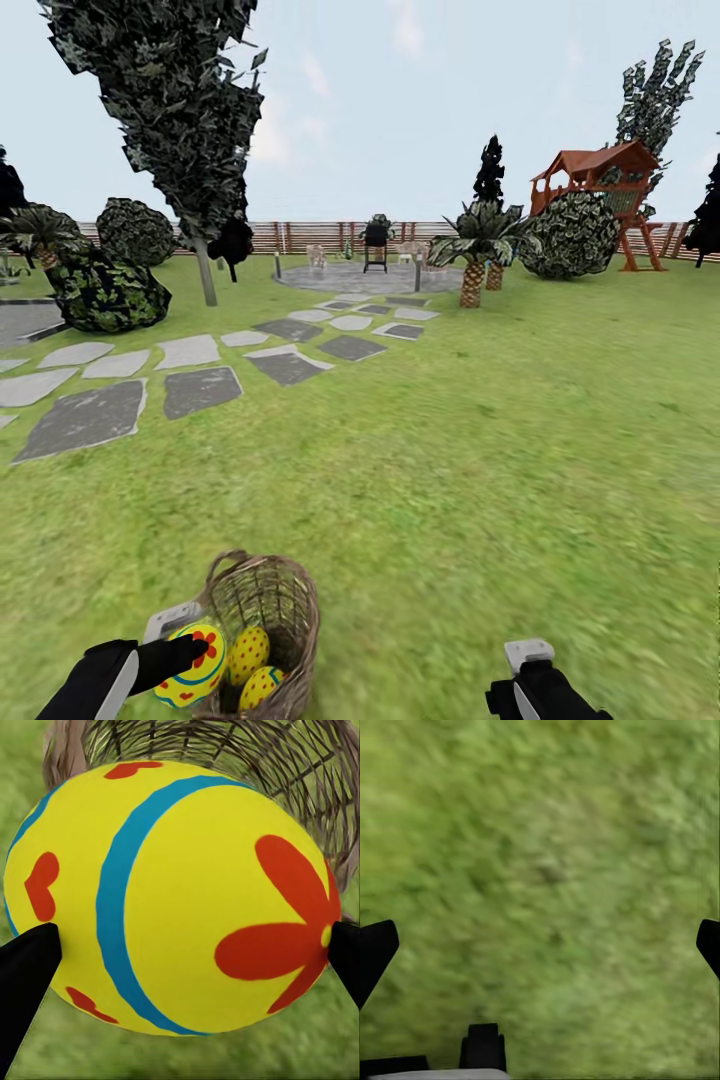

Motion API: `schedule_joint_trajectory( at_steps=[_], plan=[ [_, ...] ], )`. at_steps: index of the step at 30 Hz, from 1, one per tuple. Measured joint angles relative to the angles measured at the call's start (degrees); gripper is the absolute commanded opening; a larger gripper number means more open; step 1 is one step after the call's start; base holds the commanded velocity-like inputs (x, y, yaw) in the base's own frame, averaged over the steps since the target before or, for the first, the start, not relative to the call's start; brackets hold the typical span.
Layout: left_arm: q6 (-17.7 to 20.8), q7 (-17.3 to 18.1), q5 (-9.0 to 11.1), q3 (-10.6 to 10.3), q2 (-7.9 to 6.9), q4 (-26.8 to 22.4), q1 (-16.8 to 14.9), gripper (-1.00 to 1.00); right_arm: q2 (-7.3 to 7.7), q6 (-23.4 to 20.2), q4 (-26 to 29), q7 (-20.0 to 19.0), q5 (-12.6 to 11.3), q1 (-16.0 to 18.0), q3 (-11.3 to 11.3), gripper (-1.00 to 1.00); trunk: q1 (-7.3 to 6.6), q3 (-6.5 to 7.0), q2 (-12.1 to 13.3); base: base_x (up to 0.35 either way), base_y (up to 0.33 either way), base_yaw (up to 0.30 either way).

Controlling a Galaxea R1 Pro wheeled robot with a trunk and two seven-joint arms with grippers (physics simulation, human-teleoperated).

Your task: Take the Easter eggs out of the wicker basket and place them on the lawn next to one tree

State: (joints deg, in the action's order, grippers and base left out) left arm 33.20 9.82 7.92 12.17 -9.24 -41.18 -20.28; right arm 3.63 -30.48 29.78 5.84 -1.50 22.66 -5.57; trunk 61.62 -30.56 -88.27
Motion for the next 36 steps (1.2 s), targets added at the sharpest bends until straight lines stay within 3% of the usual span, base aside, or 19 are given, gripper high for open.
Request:
schedule_joint_trajectory(
  at_steps=[7, 10, 12, 14, 16, 18, 19, 21, 26, 28, 31, 34, 36],
  plan=[
    [-0.4, 0.1, 0.1, 0.0, -0.02, -0.2, 0.0, -1.00, 0.00, 0.0, 0.0, 0.0, 0.0, 0.0, 0.0, 1.00, -1.56, 1.26, 2.8, -0.130, 0.080, 0.000],
    [-0.5, 0.2, 0.3, 0.5, -0.23, -2.6, 0.0, -1.00, 0.00, 0.0, 0.0, 0.0, 0.0, 0.0, 0.0, 1.00, -2.22, 1.80, 4.0, -0.003, 0.001, 0.000],
    [-0.7, 2.2, 0.4, 1.0, -0.48, -3.3, 0.0, -1.00, 0.00, 0.0, 0.0, 0.0, 0.0, 0.0, 0.0, 1.00, -2.66, 2.16, 4.8, 0.000, 0.000, 0.000],
    [-1.3, 5.6, 0.3, 3.3, -0.72, -3.5, 0.0, -1.00, 0.03, 0.0, 0.0, 0.0, 0.0, 0.0, 0.0, 1.00, -3.10, 2.52, 5.6, 0.000, 0.000, 0.000],
    [-2.4, 8.3, 0.2, 7.6, -0.81, -4.1, 0.0, -1.00, 0.08, 0.0, 0.0, 0.0, -0.1, 0.0, 0.1, 1.00, -3.54, 2.88, 6.4, 0.000, 0.000, 0.000],
    [-3.9, 8.8, -0.2, 12.0, -0.94, -4.9, 0.0, -1.00, 0.08, 0.0, 0.0, 0.0, 0.0, 0.0, 0.1, 1.00, -3.98, 3.23, 7.2, 0.000, 0.000, 0.000],
    [-7.6, 8.5, -0.4, 14.9, -0.96, -5.0, 0.0, -1.00, 0.04, 0.0, 0.0, 0.0, 0.0, 0.0, 0.0, 1.00, -4.20, 3.41, 7.6, 0.000, 0.000, 0.000],
    [-14.8, 7.4, -0.5, 18.0, -0.97, -5.0, 0.0, -1.00, 0.06, 0.0, 0.0, 0.0, 0.0, 0.0, 0.0, 1.00, -4.43, 3.60, 8.0, 0.000, 0.000, 0.000],
    [-25.9, 6.6, -0.5, 19.0, -0.94, -4.3, 0.0, -1.00, 0.00, 0.1, -0.1, 0.0, 0.0, 0.0, 0.0, 1.00, -4.43, 3.60, 8.0, 0.000, 0.000, 0.000],
    [-26.8, 6.6, -0.5, 19.8, -1.22, -4.2, 0.0, -1.00, 0.00, 0.1, -0.1, 0.0, 0.0, 0.0, 0.0, 1.00, -4.43, 3.60, 8.0, 0.000, 0.000, 0.000],
    [-27.0, 6.8, -0.5, 23.0, -1.32, -4.2, 0.1, -1.00, -0.03, 0.1, -0.1, 0.0, 0.0, 0.0, 0.0, 1.00, -4.43, 3.60, 8.0, 0.000, 0.000, 0.000],
    [-27.3, 6.5, -0.5, 23.7, -1.26, -4.1, 0.1, -1.00, -0.08, 0.1, -0.1, 0.0, 0.0, 0.0, 0.0, 1.00, -4.43, 3.60, 8.0, 0.000, 0.000, 0.000],
    [-27.4, 3.9, -0.5, 23.8, -1.21, -4.1, 0.0, -1.00, -0.22, 0.1, -0.1, 0.0, 0.0, 0.0, 0.0, 1.00, -4.43, 3.60, 8.0, 0.000, 0.000, 0.000]
  ],
)
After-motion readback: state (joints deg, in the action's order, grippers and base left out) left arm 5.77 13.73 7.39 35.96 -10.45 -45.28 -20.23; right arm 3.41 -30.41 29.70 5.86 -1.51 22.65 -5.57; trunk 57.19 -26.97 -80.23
